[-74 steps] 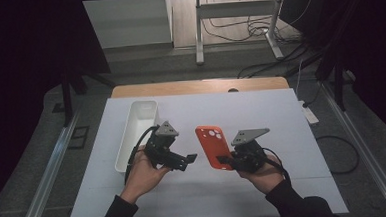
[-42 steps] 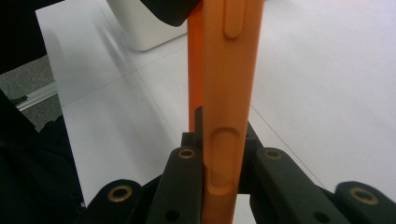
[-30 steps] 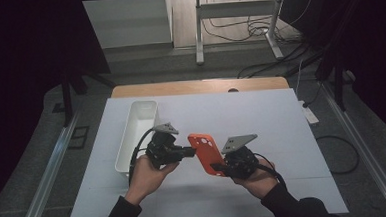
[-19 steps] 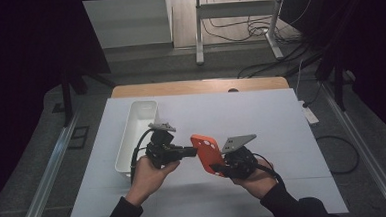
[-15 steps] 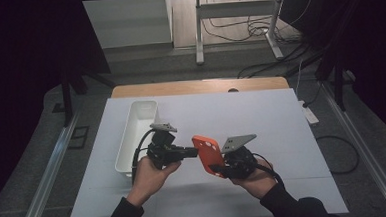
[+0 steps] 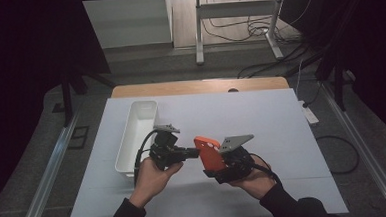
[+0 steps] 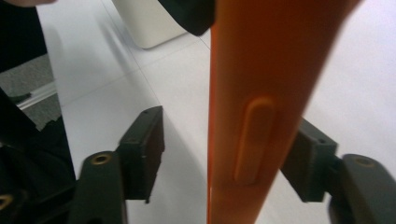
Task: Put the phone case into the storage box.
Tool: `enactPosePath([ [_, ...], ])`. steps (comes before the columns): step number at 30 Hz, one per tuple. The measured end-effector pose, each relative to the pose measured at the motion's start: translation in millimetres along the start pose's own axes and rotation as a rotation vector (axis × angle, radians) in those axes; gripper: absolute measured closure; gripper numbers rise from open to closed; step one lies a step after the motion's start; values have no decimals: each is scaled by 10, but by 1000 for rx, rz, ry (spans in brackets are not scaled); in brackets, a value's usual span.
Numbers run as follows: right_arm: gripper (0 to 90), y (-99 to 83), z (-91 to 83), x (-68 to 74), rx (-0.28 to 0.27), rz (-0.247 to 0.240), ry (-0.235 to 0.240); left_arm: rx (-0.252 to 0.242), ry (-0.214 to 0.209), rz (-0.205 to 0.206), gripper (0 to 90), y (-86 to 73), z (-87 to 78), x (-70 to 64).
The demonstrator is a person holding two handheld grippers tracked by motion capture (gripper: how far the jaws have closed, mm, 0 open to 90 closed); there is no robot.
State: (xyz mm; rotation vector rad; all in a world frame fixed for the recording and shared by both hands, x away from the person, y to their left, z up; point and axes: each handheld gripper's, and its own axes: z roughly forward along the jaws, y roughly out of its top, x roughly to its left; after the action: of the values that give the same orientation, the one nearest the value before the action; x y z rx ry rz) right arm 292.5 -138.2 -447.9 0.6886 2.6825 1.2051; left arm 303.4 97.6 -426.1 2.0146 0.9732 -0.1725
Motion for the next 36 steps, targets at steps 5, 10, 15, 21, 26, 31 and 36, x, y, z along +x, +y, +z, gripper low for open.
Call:
enactPosePath([
  [5, 201, -2, -13, -18, -11, 8, -4, 2, 28, 3, 889, -6, -11, 25],
  [10, 150, -16, -26, -38, -21, 9, -1, 5, 49, 10, 889, -7, -27, 35],
  [15, 80, -37, -35, -56, -20, 10, -3, 8, 62, 18, 889, -10, -41, 50],
  [21, 33, -60, -37, -67, -12, 20, 7, 7, 71, 21, 889, -12, -64, 75],
  [26, 8, -91, -93, -79, -17, 25, 1, 4, 86, 17, 888, -16, -102, 110],
  [31, 2, -117, -152, -102, -28, 37, 3, 5, 100, 15, 889, -17, -132, 130],
  [36, 0, -152, -218, -127, -29, 41, -8, 5, 117, 18, 889, -16, -179, 158],
])
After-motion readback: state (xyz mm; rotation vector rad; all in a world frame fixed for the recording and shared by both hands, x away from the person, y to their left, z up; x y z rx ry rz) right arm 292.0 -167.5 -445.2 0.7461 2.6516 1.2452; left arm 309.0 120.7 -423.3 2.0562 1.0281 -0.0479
